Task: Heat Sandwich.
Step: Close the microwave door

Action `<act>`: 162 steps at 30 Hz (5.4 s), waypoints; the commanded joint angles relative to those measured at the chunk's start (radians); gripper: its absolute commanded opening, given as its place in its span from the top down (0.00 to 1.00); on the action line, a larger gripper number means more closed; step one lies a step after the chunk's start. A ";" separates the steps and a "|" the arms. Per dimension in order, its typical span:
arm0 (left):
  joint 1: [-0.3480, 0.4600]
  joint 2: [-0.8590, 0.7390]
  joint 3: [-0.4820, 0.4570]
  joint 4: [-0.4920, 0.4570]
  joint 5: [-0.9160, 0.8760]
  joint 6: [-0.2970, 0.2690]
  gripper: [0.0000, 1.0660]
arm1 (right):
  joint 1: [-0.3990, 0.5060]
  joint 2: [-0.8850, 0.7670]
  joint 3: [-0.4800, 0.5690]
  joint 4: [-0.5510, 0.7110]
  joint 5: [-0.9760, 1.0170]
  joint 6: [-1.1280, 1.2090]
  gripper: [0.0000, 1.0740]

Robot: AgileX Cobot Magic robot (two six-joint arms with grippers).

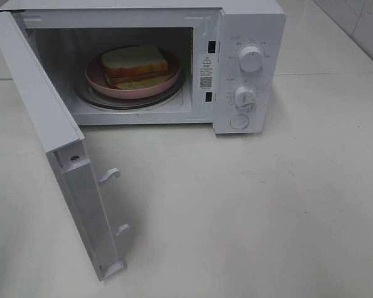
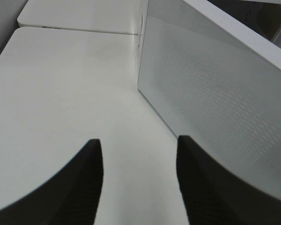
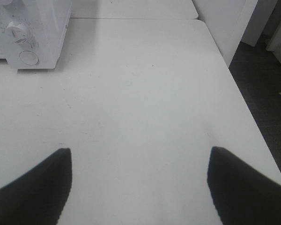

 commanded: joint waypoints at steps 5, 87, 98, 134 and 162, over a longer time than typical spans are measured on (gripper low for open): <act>0.003 0.142 -0.007 0.004 -0.099 -0.002 0.94 | -0.008 -0.027 0.000 -0.003 -0.003 -0.007 0.29; -0.285 1.240 0.121 0.341 -1.730 -0.163 1.00 | -0.008 -0.027 0.000 -0.003 -0.003 -0.007 0.30; -0.429 1.366 -0.029 0.243 -1.727 -0.120 1.00 | -0.008 -0.027 0.000 -0.003 -0.003 -0.007 0.30; -0.677 1.681 -0.545 -0.218 -1.494 0.131 1.00 | -0.008 -0.027 0.000 -0.003 -0.003 -0.007 0.30; -0.677 1.722 -0.671 -0.306 -1.435 0.205 1.00 | -0.008 -0.027 0.000 -0.003 -0.003 -0.007 0.30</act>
